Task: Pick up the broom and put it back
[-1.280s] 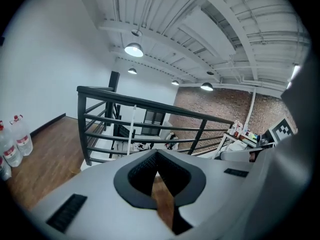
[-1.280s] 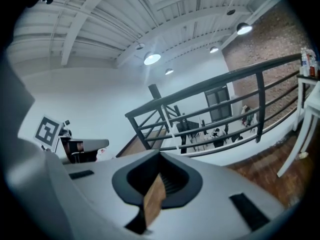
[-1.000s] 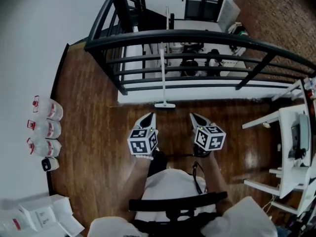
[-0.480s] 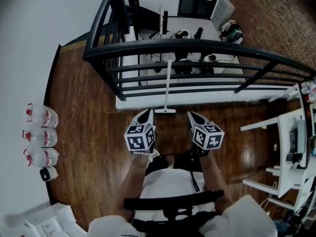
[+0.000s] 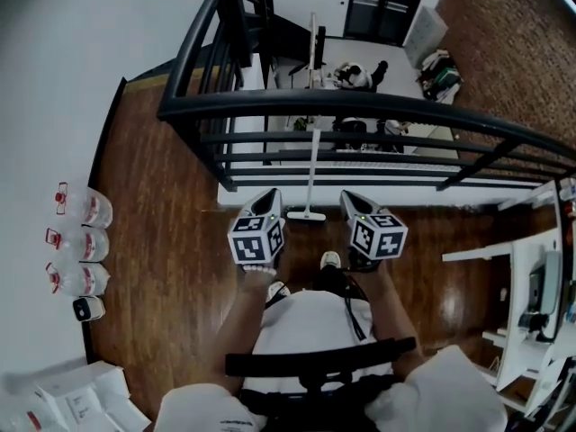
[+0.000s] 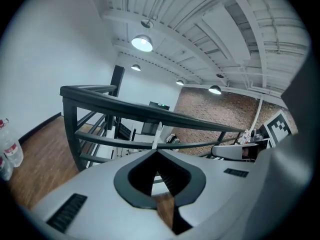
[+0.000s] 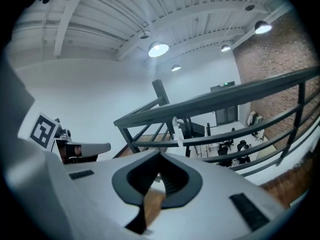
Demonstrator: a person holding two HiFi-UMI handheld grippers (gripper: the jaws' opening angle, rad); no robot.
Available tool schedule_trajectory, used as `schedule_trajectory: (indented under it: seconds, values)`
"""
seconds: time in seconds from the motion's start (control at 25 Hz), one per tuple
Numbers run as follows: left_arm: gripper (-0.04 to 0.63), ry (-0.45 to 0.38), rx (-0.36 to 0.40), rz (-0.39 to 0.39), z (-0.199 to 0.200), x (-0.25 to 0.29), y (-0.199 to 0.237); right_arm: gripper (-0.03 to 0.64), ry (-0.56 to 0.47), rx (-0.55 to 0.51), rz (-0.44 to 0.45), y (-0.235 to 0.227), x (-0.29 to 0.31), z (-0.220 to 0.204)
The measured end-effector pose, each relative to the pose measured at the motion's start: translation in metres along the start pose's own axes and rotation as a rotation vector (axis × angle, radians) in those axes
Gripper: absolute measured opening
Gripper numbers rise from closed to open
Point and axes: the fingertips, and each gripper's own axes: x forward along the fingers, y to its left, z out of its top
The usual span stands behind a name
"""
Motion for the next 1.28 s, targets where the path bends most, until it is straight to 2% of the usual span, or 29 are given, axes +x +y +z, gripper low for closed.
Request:
schedule_trajectory:
  seconds: [0.32, 0.6, 0.8, 1.04, 1.28]
  values:
    - [-0.012, -0.045, -0.001, 0.032, 0.033, 0.022, -0.002, 0.008, -0.009, -0.027, 0.042, -0.013, 0.024, 0.035]
    - [-0.012, -0.039, -0.001, 0.042, 0.033, 0.027, 0.000, 0.009, -0.024, -0.028, 0.059, -0.016, 0.032, 0.038]
    - [-0.012, -0.021, -0.011, 0.054, 0.025, 0.027, 0.004, 0.035, 0.006, -0.062, 0.034, -0.022, 0.059, 0.028]
    - [-0.012, 0.021, -0.035, 0.061, 0.010, 0.039, 0.007, 0.229, 0.081, -0.087, 0.025, -0.039, 0.114, 0.015]
    - [-0.012, 0.064, -0.063, 0.072, -0.007, 0.057, 0.015, 0.242, 0.102, -0.087, -0.017, -0.062, 0.169, 0.024]
